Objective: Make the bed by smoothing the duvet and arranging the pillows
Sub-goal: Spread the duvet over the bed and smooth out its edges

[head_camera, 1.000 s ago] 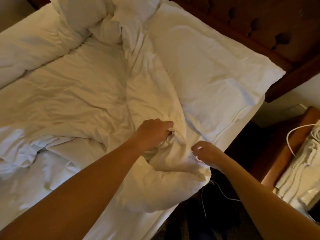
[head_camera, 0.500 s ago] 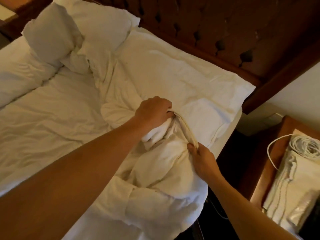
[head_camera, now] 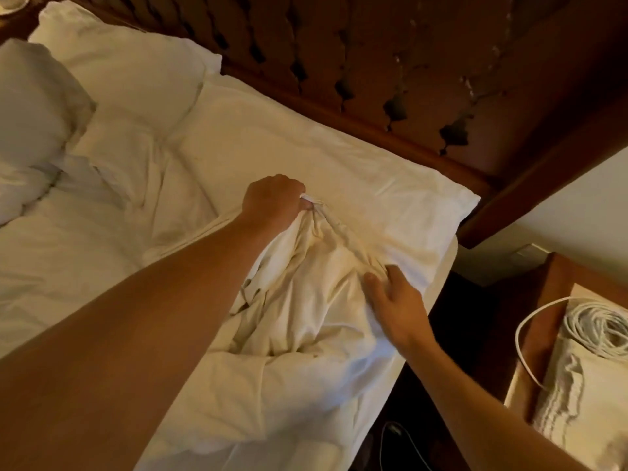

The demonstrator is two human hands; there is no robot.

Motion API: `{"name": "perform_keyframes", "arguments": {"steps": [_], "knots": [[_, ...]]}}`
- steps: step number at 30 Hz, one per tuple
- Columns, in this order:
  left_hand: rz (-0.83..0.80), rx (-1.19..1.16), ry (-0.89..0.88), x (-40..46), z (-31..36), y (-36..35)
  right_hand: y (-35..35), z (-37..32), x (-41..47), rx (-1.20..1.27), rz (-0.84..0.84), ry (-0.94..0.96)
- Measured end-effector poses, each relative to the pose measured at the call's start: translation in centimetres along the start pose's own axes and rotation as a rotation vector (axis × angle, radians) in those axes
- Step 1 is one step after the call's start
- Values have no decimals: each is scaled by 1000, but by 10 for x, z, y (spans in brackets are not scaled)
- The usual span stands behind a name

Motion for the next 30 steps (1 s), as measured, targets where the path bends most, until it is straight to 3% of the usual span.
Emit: {"name": "perform_keyframes", "arguments": {"steps": [4,9,15,19,22,25,30], "knots": [[1,25,-71,20,7,-7,-6,28,0,51,-65,-157],[75,55,-150,40,15,13,28,26,32,-165,-131,-170],[151,161,-237,28,39,-8,55,47,39,-279,73,-229],[115,63,-220,20,42,-14,43,61,6,98,148,-279],[54,-11,-226,14,42,-15,37,77,-22,180,230,-241],[-23,-38,-222,8,44,-14,37,84,-25,94,202,-209],[-3,-22,-193,11,43,-5,77,83,11,-240,170,-160]]}}
Point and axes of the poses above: each hand's wrist, its own x-axis towards the middle knuckle, its own y-axis out of the back of the hand, z = x × y, the point moved 4 cm from there along x, towards the middle knuckle, and after that the axes turned 5 degrees about -y, right-handed, at the moved point
